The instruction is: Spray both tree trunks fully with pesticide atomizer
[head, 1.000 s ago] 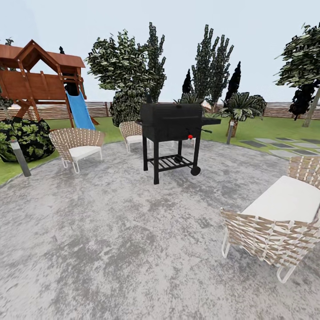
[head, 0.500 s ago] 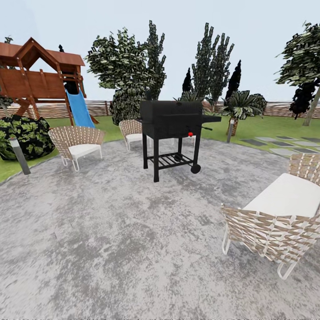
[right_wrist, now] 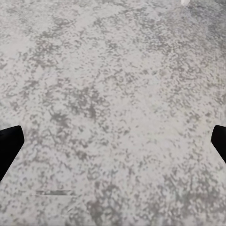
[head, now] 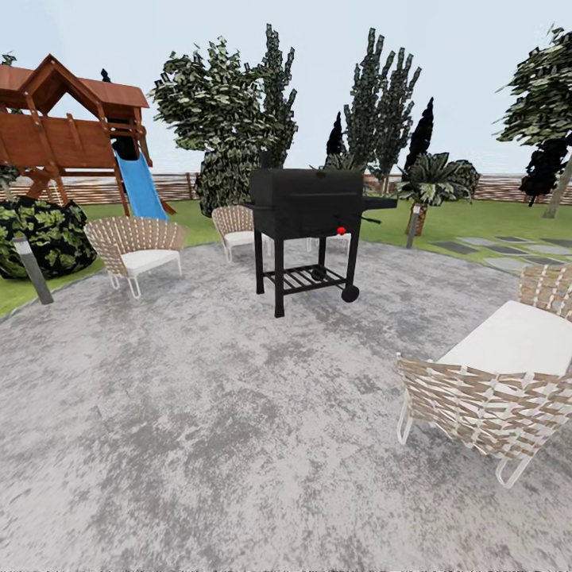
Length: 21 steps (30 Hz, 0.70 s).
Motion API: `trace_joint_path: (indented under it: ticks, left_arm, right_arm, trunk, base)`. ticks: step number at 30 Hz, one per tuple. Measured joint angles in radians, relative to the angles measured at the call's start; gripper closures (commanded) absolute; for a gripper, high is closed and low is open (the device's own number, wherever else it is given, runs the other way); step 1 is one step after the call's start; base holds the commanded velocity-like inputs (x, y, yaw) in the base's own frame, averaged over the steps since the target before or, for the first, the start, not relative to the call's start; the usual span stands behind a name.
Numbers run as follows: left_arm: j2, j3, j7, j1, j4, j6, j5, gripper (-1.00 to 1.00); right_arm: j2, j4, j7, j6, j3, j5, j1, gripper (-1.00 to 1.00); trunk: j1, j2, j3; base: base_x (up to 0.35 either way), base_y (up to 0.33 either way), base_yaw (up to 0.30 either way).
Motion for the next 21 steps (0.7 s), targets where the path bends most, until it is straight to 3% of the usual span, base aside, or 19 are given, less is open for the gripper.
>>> trace_joint_path:
  ticks: [21]
  left_arm:
    - [0.000,0.000,0.000,0.000,0.000,0.000,0.000,-1.00]
  right_arm:
    - [0.001,0.000,0.000,0.000,0.000,0.000,0.000,-1.00]
  trunk:
    - [0.081,-0.147,-0.099]
  base:
    - [0.000,0.000,0.000]
